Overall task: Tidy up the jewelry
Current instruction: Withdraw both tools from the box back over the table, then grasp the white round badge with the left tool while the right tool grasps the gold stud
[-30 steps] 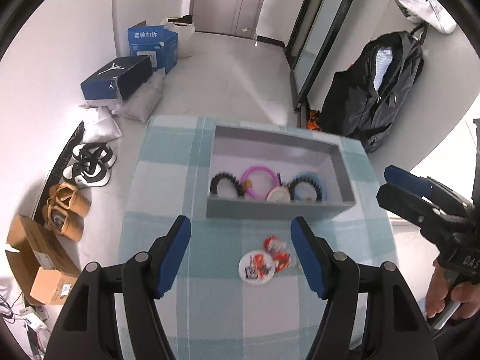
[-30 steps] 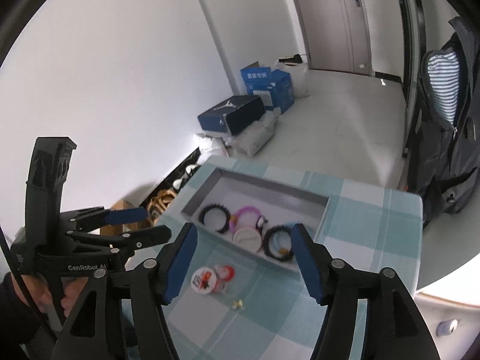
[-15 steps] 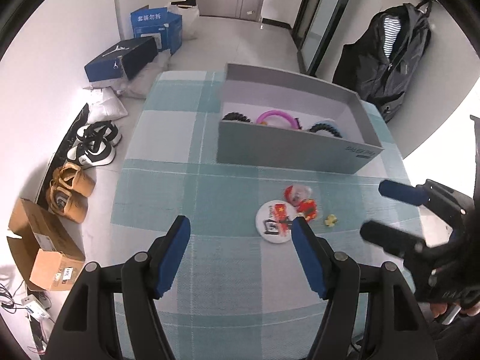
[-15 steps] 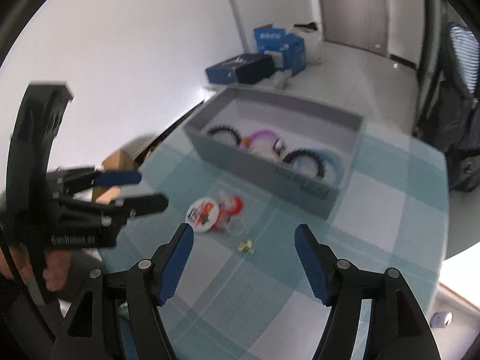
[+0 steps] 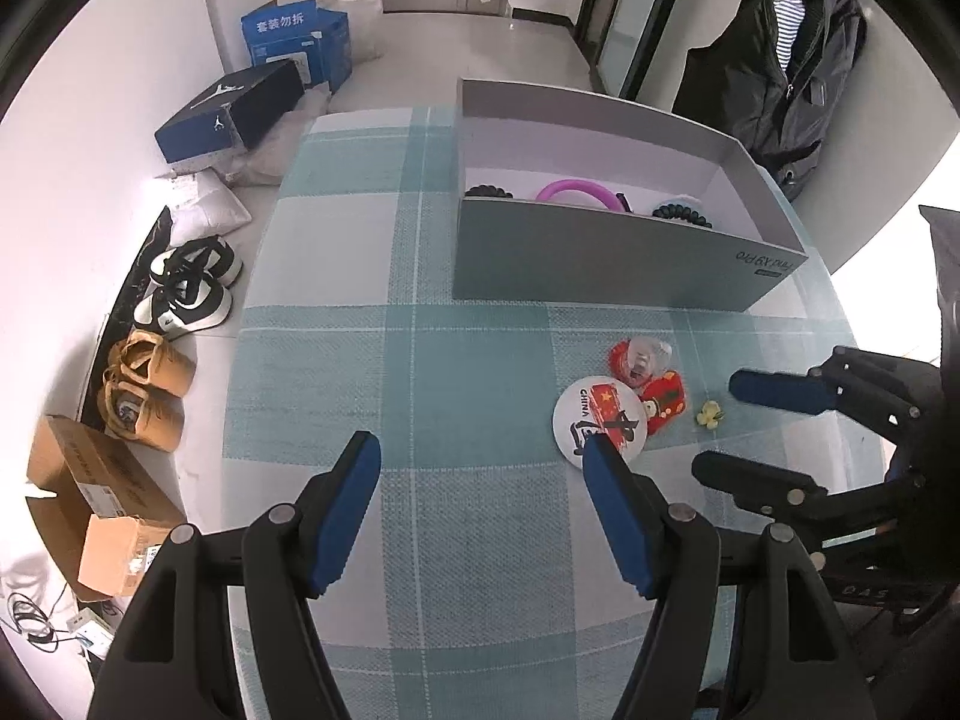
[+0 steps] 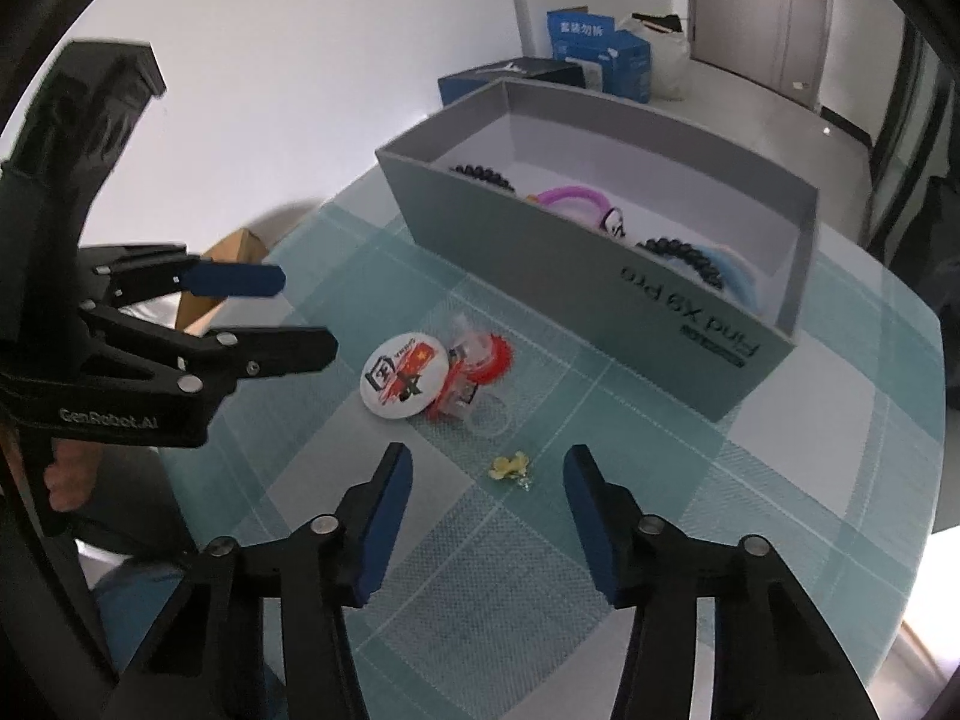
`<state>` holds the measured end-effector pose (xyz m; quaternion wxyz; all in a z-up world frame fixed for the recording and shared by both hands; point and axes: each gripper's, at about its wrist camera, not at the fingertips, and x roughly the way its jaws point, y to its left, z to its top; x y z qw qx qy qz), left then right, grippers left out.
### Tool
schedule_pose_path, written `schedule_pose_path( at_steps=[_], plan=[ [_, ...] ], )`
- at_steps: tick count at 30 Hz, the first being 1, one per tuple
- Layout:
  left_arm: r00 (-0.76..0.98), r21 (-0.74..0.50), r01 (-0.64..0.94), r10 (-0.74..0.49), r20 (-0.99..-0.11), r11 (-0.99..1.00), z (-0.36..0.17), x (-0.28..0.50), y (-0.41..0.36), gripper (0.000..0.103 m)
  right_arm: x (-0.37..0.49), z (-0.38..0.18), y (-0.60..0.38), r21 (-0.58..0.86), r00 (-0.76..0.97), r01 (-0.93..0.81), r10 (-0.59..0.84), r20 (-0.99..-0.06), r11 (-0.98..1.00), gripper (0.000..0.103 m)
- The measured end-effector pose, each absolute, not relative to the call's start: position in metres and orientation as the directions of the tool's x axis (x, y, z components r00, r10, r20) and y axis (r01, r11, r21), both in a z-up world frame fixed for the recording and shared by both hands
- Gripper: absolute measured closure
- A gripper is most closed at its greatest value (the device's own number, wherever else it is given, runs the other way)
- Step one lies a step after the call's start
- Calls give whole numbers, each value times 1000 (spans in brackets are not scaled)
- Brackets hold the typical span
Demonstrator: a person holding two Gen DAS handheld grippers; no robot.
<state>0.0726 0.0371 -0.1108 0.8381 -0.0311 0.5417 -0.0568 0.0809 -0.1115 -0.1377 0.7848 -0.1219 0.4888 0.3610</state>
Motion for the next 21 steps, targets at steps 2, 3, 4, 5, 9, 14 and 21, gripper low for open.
schedule_pose_path(
  at_steps=[2,3,4,5,9,14,21],
  plan=[
    [400,-126,58,-139,-906,990,-111,74,38,37,81,-140,-108,146,260,-691,433,-863,707,61],
    [397,-128,54,-139,-907,990,-111,75,39,37,81,-141,-108,135,265,-690,422,-867,711,61],
    [396,-129,52,-139,-907,990,-111,75,40,37,81,-142,-108,135,264,-688,419,-869,713,61],
    [397,-129,48,-138,-908,990,-111,77,42,37,82,-143,-108,140,261,-685,421,-869,715,62],
    [398,-140,23,-137,-907,990,-108,79,48,37,84,-143,-112,141,267,-678,420,-867,721,69],
    [385,-149,7,-140,-912,989,-112,79,49,37,82,-143,-113,120,283,-673,403,-870,730,73],
    [382,-159,12,-151,-912,987,-112,80,49,37,81,-146,-109,63,315,-678,366,-876,733,88]
  ],
)
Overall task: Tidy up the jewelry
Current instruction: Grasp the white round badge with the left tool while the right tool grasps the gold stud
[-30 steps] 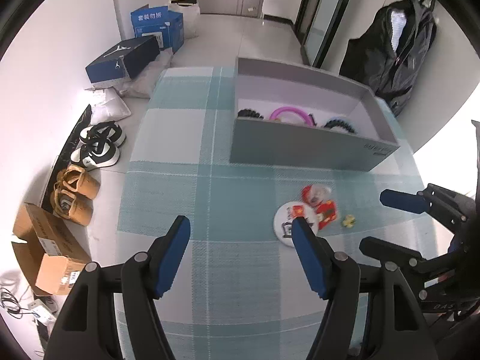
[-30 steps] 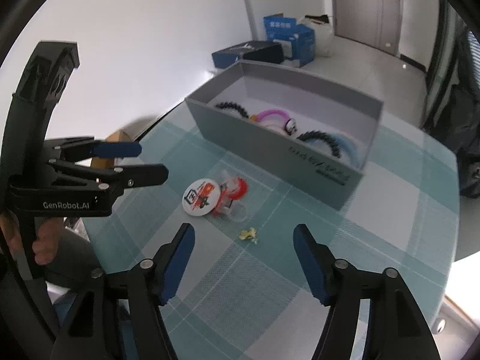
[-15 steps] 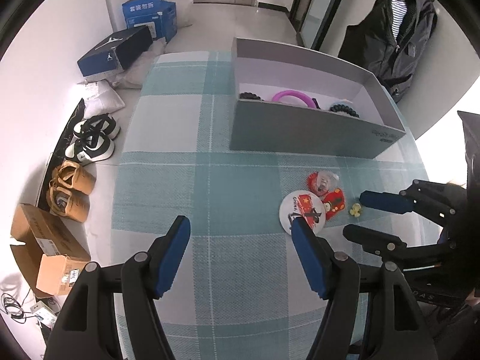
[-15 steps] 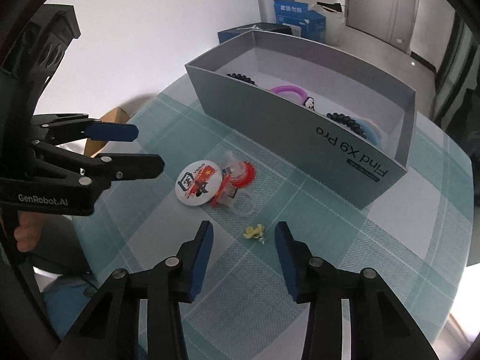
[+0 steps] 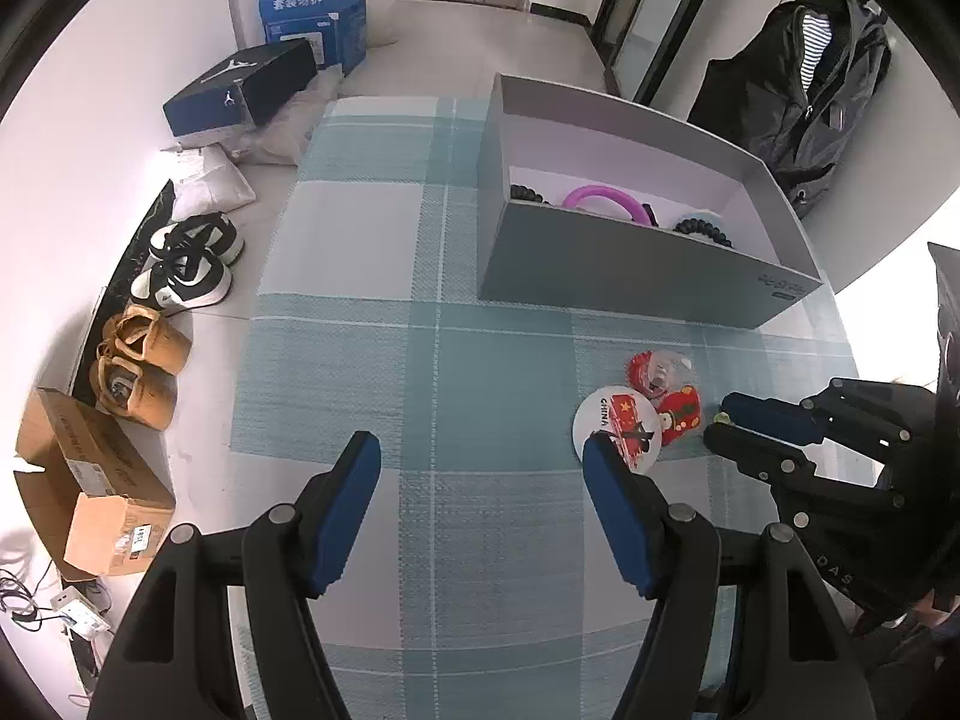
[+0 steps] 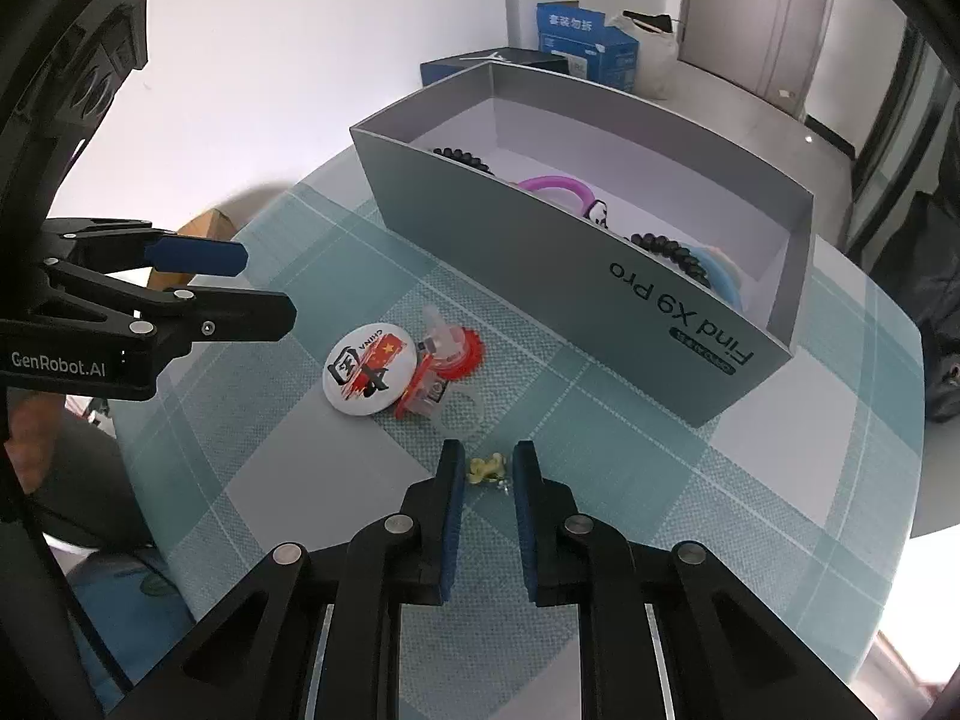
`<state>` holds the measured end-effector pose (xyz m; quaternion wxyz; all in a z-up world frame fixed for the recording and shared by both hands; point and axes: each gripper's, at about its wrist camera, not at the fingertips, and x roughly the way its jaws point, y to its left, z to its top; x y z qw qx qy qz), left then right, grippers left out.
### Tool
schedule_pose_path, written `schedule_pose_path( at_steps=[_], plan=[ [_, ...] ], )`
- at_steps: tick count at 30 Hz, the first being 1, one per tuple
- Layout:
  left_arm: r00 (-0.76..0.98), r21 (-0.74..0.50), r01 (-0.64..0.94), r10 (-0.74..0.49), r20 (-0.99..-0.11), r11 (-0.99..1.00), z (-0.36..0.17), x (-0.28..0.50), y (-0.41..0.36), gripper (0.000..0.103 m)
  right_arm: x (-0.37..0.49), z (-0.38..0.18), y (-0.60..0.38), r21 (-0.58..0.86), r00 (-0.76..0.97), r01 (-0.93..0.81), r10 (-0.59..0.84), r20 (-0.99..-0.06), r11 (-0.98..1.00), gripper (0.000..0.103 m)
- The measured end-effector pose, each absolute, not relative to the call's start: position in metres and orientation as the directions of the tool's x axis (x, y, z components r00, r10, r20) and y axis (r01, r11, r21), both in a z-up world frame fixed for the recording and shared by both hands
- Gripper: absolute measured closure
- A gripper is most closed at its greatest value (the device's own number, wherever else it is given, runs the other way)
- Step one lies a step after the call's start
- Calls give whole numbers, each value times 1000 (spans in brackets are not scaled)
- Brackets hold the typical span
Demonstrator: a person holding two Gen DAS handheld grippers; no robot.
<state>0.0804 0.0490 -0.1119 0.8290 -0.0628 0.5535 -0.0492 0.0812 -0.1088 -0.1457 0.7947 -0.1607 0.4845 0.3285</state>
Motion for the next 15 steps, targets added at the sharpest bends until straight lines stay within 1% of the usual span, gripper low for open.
schedule_pose_path(
  at_steps=[2,3,5,8,13,15],
  plan=[
    [379,-191,11,-181,-907,981,-112,80,49,37,78,-146,-106,44,322,-685,356,-877,727,88],
    [378,-233,13,-221,-899,972,-111,79,50,37,77,-146,-106,42,322,-686,356,-877,726,88],
    [374,-272,36,-266,-888,961,-110,78,46,37,77,-145,-109,59,314,-677,361,-878,733,88],
    [379,-239,80,-251,-891,968,-110,79,35,37,83,-140,-113,100,309,-653,384,-870,751,88],
    [329,-202,103,-225,-917,974,-122,82,27,37,90,-128,-122,128,324,-630,410,-853,766,88],
    [343,-166,128,-200,-918,978,-120,80,23,37,92,-127,-122,136,322,-627,415,-851,767,88]
  ],
)
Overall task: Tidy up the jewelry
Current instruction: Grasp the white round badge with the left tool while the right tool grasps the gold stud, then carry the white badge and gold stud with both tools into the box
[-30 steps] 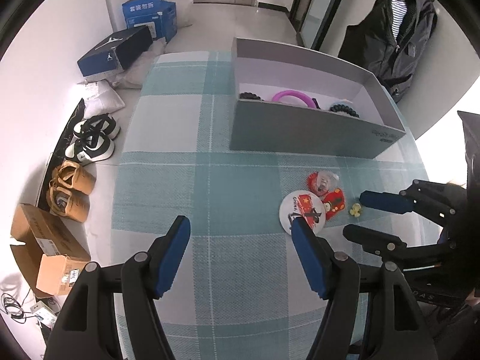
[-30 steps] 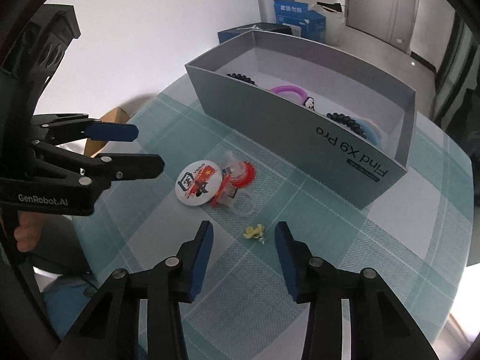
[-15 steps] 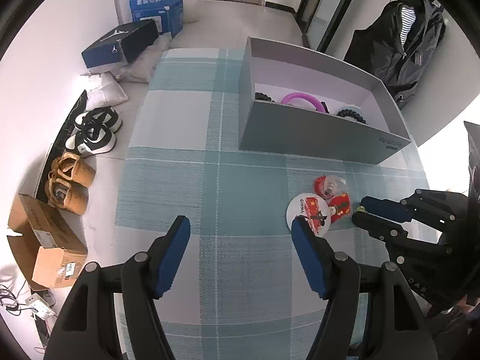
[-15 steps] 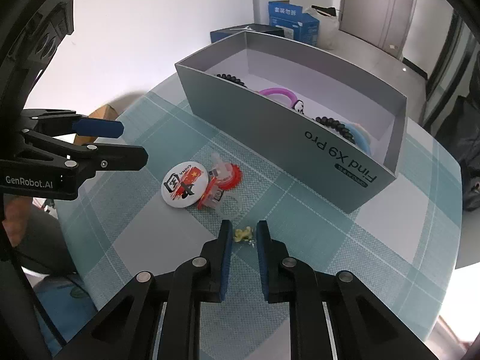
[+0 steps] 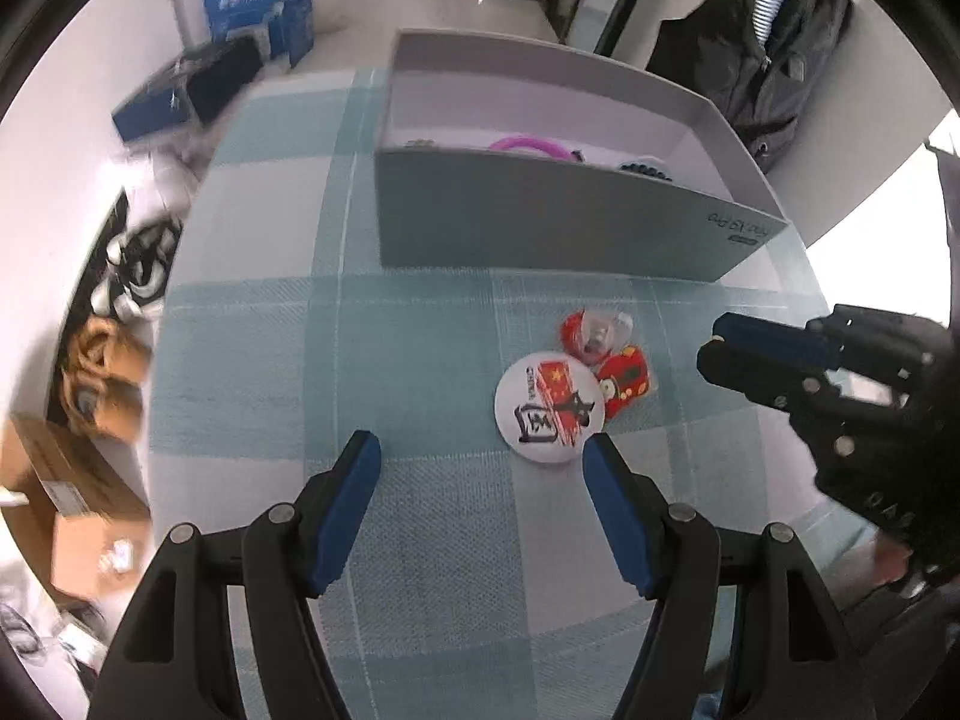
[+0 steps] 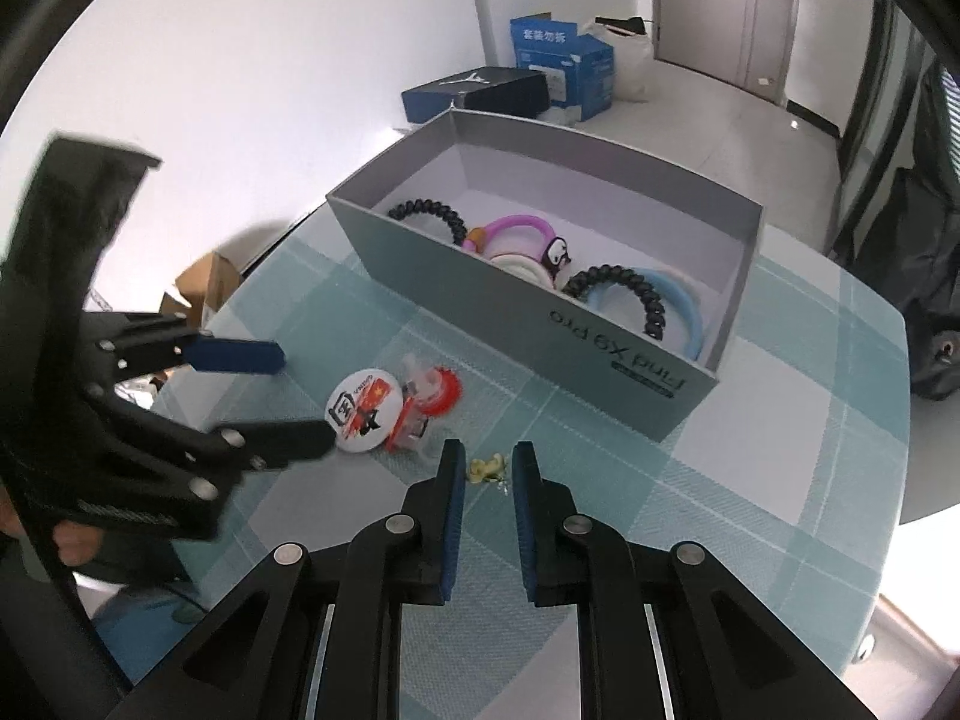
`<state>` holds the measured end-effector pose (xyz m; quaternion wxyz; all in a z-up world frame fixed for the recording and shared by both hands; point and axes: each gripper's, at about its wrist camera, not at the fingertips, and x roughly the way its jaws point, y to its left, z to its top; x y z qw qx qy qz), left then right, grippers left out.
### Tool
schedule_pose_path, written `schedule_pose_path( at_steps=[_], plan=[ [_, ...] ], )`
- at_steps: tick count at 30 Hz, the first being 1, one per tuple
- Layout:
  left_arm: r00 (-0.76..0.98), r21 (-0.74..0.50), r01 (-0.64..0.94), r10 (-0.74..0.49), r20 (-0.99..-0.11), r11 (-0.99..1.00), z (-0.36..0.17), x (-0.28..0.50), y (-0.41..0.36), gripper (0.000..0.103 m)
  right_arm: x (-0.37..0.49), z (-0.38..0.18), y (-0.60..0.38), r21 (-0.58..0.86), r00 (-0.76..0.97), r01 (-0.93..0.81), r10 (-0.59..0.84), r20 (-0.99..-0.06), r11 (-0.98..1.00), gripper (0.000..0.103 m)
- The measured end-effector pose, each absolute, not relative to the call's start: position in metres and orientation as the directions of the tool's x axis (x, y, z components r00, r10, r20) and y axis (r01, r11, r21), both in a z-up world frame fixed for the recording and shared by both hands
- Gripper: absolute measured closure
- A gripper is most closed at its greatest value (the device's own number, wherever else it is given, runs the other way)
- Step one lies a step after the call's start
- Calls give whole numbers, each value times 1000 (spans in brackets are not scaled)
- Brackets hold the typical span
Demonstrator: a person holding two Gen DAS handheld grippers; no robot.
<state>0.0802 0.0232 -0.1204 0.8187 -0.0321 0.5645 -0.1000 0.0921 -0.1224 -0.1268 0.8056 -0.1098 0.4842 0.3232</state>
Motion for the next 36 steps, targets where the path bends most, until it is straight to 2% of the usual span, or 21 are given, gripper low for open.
schedule_pose_path(
  at_steps=[9,13,22,23,24,26,36],
  plan=[
    [314,-92,209,-155,-937,974,-120,86,2,37,93,-120,-135,162,316,-618,431,-845,769,88],
    [318,11,271,-79,-945,962,-123,85,-13,37,93,-116,-136,165,321,-618,438,-839,769,88],
    [350,-2,276,-102,-931,961,-122,88,-6,38,92,-109,-147,182,334,-603,453,-827,777,88],
    [351,-5,284,-109,-930,959,-122,87,-6,44,92,-107,-149,184,334,-602,455,-825,777,88],
    [353,-6,292,-113,-929,956,-121,87,-8,55,92,-106,-150,185,335,-602,456,-825,777,88],
    [350,-7,317,-124,-928,948,-119,86,-13,65,91,-105,-151,188,337,-600,459,-822,778,88],
    [348,-13,322,-132,-928,947,-113,82,-11,65,92,-93,-152,195,356,-598,475,-805,777,88]
  ],
)
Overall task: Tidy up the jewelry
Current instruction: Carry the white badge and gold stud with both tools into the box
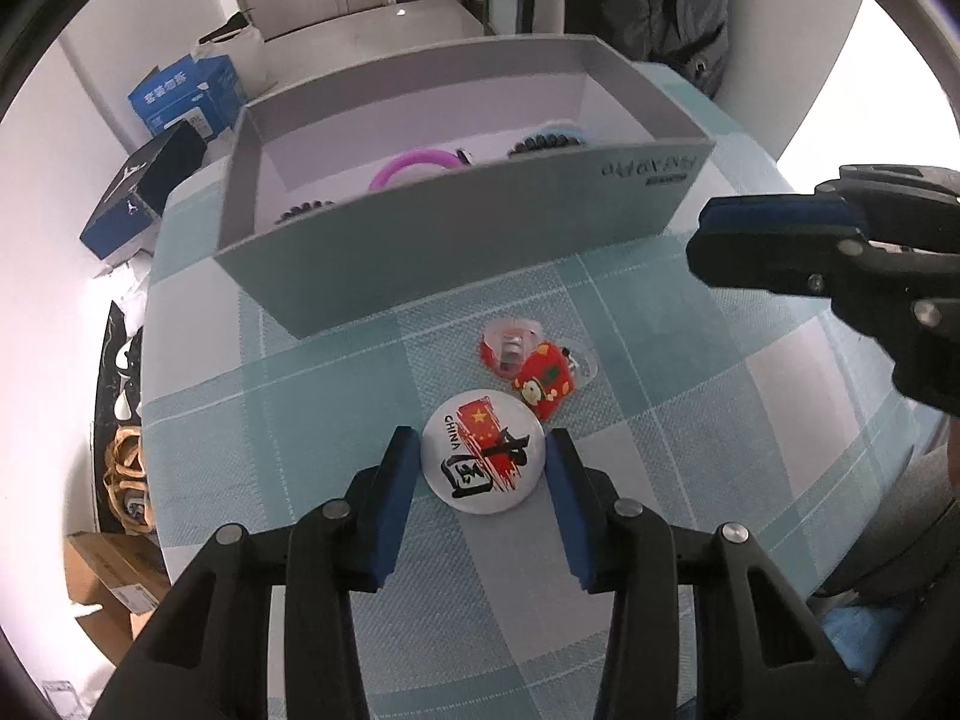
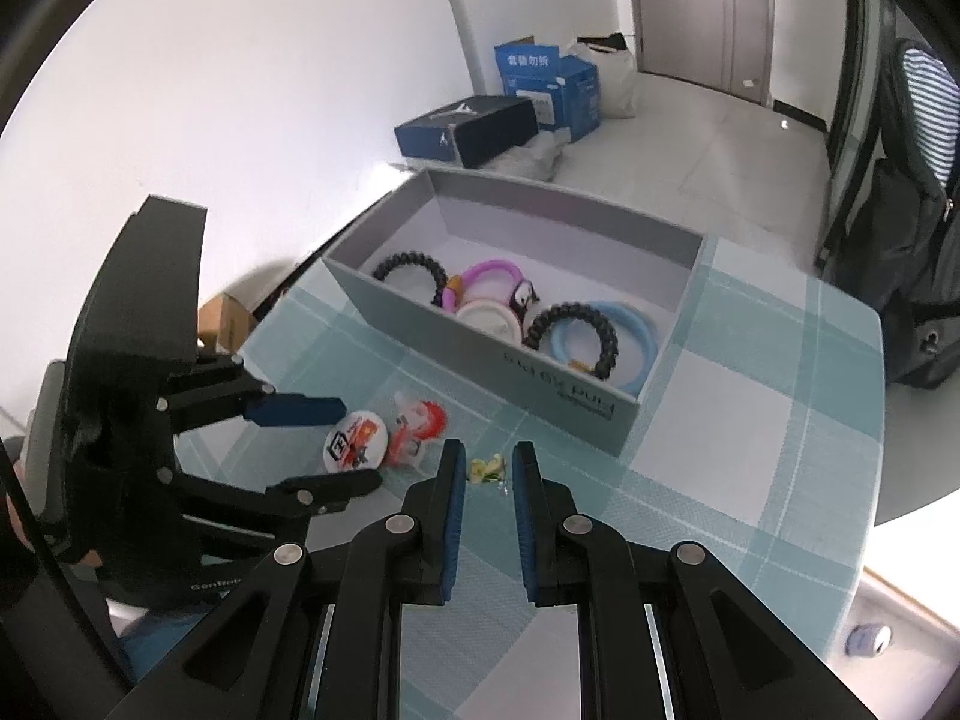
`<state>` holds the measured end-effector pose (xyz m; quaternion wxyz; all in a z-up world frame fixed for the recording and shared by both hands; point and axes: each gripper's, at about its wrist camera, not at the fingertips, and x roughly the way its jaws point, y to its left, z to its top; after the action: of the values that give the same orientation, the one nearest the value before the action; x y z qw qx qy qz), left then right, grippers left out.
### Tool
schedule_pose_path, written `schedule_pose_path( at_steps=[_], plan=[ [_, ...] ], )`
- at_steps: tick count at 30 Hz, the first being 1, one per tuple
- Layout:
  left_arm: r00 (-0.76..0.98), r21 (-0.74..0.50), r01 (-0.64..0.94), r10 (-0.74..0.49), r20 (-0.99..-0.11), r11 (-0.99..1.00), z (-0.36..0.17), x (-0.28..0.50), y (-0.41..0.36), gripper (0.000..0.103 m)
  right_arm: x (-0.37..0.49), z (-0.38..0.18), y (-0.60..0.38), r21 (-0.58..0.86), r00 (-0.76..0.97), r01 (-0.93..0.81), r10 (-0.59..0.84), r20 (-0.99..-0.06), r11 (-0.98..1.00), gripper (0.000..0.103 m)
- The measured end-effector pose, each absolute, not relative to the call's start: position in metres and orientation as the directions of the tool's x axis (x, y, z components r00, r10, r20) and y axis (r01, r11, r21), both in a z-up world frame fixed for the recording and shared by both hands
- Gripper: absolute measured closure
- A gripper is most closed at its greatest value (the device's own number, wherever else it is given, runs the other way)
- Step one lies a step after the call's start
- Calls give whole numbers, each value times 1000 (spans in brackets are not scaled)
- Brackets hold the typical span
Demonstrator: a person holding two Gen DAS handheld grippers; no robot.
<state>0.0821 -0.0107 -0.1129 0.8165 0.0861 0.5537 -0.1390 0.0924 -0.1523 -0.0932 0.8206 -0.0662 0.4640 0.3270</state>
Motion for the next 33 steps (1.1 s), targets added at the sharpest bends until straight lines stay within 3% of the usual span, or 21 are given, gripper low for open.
schedule_pose_path(
  at_steps=[8,18,23,33],
  plan=[
    [404,-71,287,-188,-895,955,-87,78,-8,65,100,-60,-159,326,362,-572,588,-723,753,88],
    [532,-113,208,-209,-820,972,-47,88,0,65,111,-35,-159,363,427,-533,613,-665,764,88],
    [542,-198,168,-258,-800,966,-32,100,10,65,119,-20,-161,374,461,-515,617,-637,771,88],
    [587,-236,177,-295,-754,955,7,110,8,65,120,28,-160,353,556,-526,627,-545,774,88]
  ],
)
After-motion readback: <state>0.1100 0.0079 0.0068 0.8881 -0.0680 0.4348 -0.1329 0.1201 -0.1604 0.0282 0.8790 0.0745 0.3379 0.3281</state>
